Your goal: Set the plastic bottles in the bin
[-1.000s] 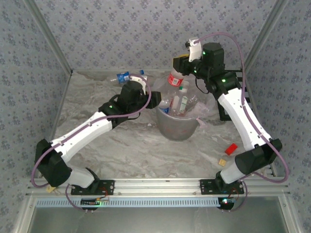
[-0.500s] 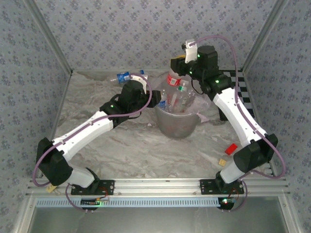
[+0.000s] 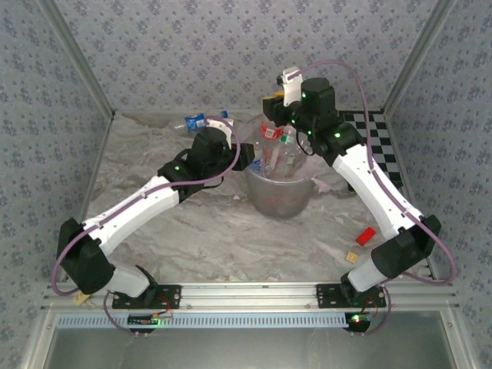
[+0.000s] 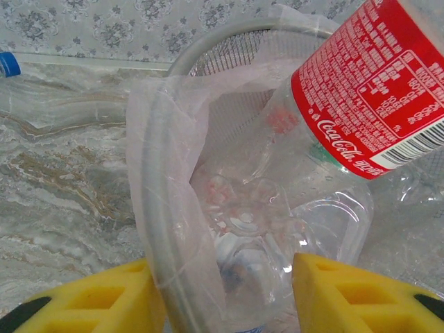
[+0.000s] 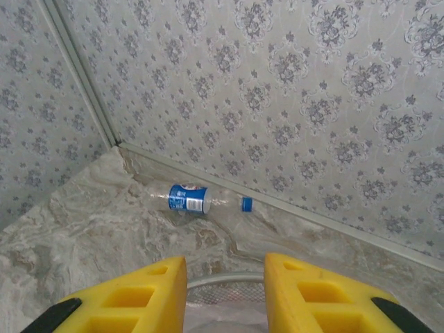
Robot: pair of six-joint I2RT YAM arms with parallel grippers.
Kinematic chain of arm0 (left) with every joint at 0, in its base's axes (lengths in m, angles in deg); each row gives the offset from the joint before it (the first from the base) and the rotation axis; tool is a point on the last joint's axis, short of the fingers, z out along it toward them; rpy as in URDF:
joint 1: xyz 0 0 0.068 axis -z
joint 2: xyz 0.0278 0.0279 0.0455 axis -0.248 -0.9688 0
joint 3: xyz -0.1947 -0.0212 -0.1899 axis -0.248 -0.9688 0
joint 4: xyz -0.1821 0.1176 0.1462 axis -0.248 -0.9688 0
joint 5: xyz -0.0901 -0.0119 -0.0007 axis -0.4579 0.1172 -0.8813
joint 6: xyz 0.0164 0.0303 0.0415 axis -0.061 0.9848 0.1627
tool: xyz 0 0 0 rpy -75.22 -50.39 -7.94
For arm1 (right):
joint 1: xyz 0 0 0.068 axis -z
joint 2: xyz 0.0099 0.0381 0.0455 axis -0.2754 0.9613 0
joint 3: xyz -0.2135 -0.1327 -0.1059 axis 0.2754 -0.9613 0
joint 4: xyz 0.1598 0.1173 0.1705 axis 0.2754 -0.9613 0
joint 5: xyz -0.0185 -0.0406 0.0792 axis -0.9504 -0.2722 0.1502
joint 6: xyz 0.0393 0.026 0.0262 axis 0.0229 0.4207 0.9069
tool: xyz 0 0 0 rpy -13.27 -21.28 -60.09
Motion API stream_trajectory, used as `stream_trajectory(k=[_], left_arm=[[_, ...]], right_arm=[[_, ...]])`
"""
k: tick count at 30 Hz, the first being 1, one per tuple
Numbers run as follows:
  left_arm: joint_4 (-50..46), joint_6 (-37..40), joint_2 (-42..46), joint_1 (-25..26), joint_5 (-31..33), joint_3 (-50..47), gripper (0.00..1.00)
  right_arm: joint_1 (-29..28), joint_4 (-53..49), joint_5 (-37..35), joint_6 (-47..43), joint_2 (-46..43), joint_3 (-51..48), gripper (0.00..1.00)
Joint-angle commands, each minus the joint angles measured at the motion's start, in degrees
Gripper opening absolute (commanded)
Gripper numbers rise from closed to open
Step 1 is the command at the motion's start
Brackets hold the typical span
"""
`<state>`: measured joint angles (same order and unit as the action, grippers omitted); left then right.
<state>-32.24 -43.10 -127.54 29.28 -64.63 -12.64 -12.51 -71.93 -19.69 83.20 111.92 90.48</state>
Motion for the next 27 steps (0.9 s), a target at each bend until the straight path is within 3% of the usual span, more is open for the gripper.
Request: stream_trajectory(k=[1, 8, 22, 27], left_arm=[[-4.44, 1.01, -0.44, 0.20, 1.15, -0.11, 0.49], [-4.14, 0.62, -0.65, 0.20, 1.14, -0.19, 0.49], [-3.59, 0.57, -1.37, 0.20, 0.45, -0.02, 0.47], [-4.25, 0.92, -1.61, 0.15, 0.58, 0.52, 0.47]], right_arm=[[0.15, -26.31, 0.60, -1.78, 3.73, -0.85, 0.00], [2.86, -31.95, 3.78, -0.18, 2.61, 5.62, 0.00], [1.34, -21.63, 6.80, 4.79, 7.52, -10.80, 0.00], [1.33, -24.05, 4.04, 4.42, 4.17, -2.93, 0.00]])
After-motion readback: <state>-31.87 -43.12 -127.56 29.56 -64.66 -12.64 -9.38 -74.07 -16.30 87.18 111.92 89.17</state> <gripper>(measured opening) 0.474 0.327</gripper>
